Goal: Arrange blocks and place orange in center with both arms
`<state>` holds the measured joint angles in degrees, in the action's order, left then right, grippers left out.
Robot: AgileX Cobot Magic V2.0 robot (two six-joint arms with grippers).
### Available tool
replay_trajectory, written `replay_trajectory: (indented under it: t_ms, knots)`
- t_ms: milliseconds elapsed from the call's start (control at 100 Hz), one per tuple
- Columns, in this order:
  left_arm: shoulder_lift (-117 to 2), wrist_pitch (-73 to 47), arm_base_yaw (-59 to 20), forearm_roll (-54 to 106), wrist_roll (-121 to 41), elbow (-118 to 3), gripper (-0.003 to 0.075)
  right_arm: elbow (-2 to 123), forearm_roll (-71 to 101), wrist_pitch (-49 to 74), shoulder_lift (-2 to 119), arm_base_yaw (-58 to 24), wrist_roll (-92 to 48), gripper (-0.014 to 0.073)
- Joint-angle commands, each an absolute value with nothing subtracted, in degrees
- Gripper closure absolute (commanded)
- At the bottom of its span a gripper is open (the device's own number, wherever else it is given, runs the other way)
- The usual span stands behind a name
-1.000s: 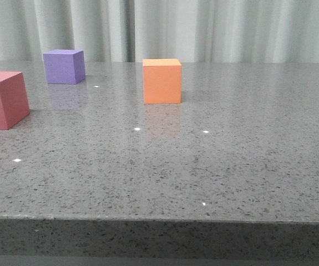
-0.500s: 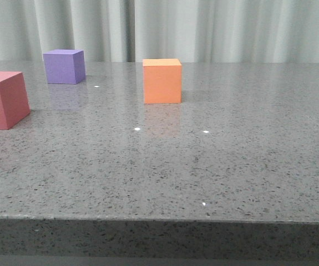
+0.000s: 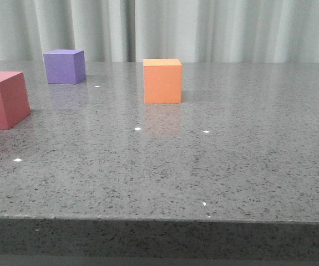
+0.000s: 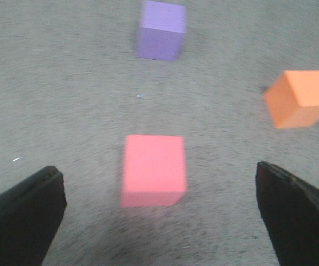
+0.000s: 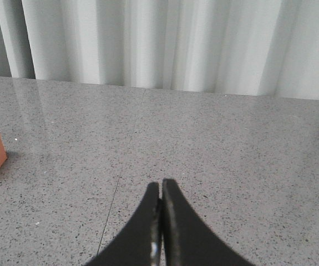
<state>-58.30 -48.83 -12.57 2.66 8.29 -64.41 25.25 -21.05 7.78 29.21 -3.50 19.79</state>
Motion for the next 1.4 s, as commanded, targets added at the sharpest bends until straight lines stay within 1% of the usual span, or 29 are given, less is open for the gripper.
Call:
replay_trajectory:
  t_ms: [0,270,460,730,890,1020,1390]
  knots:
    - [-62.65,-44.38,-18.07,4.02,9.62,-69.9,0.0062,26.82,-22.18,3.4,29.12,-3.06,19.32,0.0662]
    - [-79.96,-43.95,-33.97,-8.81,19.98,-84.6,0.0062,26.82,-22.18,3.4,29.12,-3.06,19.32,0.0662]
    - [-91.75,-45.75,-40.37,-14.32,24.88,-94.94,0.0062,26.82,-22.18,3.4,29.12,-3.06,19.32,0.0662]
    - [-104.98,-51.44,-44.99,-26.74,33.82,-107.74,0.0062,26.82,-22.18,3.4,29.12,-3.06,19.32,0.0662]
    - [-110.6,-53.06,-45.64,-27.29,34.59,-113.12,0.0062,26.82,-22.18,3.4,29.12,-3.06,19.32,0.0662]
    - [-113.15,-54.23,-45.64,-28.08,36.85,-114.89,0.0062,26.82,-22.18,3.4,29.12,-3.06,19.32,0.0662]
    - [-113.74,-54.0,-45.54,-31.12,41.97,-115.0,0.0062,26.82,-22.18,3.4,29.12,-3.06,19.32,0.0662]
